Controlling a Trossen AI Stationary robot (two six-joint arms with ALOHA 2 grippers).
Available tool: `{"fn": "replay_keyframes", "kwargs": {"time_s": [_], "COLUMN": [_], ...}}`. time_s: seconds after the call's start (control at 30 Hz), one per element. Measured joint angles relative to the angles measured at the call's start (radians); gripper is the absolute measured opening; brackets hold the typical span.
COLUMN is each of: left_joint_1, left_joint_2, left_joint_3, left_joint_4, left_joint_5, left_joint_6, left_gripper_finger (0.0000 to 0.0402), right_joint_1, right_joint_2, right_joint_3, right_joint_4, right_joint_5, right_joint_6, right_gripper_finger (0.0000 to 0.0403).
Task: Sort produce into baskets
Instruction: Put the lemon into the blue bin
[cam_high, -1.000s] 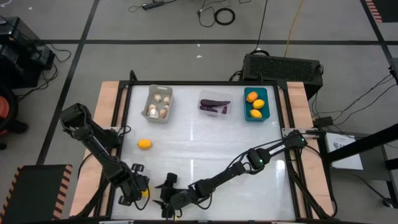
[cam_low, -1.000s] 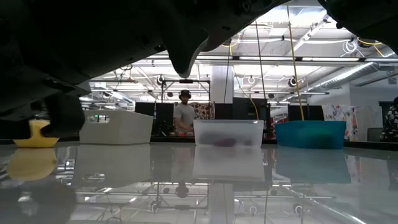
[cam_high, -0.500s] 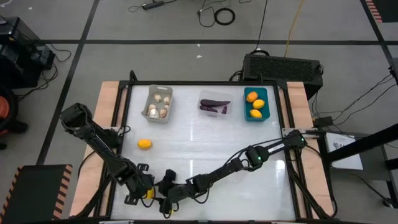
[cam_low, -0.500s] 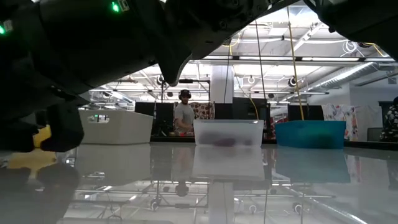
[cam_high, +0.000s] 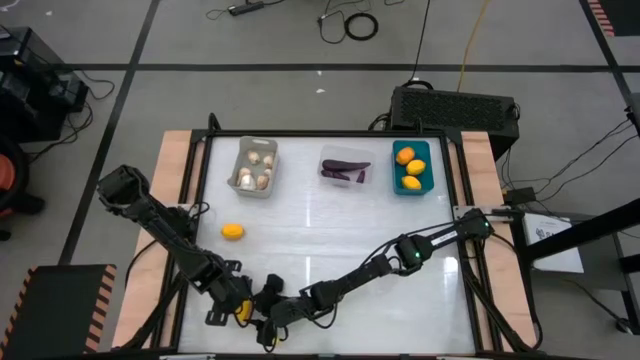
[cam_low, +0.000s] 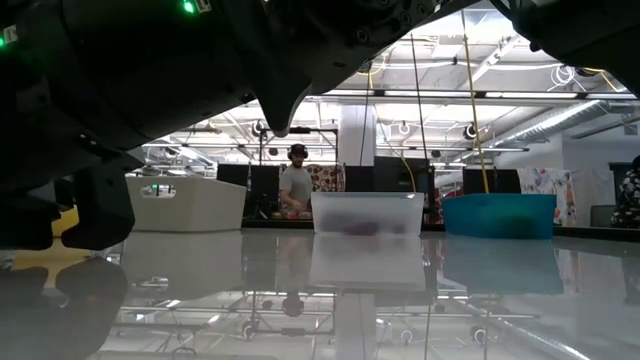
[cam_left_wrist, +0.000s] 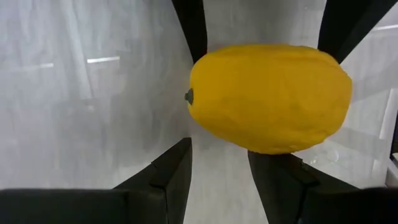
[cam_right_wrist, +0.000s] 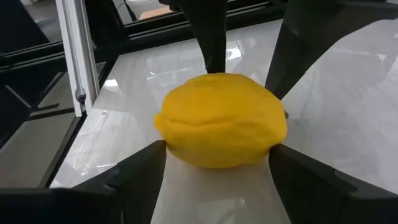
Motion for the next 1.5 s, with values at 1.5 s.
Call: {"fn": "replay_keyframes", "kwargs": {"time_s": [1.5], "left_joint_1": [0.025], "left_joint_2": [0.000], "left_joint_3": [0.000], "left_joint_4": [-0.053], "left_joint_5": [-0.196], "left_joint_6": [0.181], "left_gripper_finger": [0.0164], "right_joint_1": [-0.005], "right_joint_2": [-0.158], "right_joint_3": [0.001], "right_joint_4": [-0.543], "right_joint_5": [0.191], "right_joint_6": [-0.551], "right_gripper_finger": [0.0274]}}
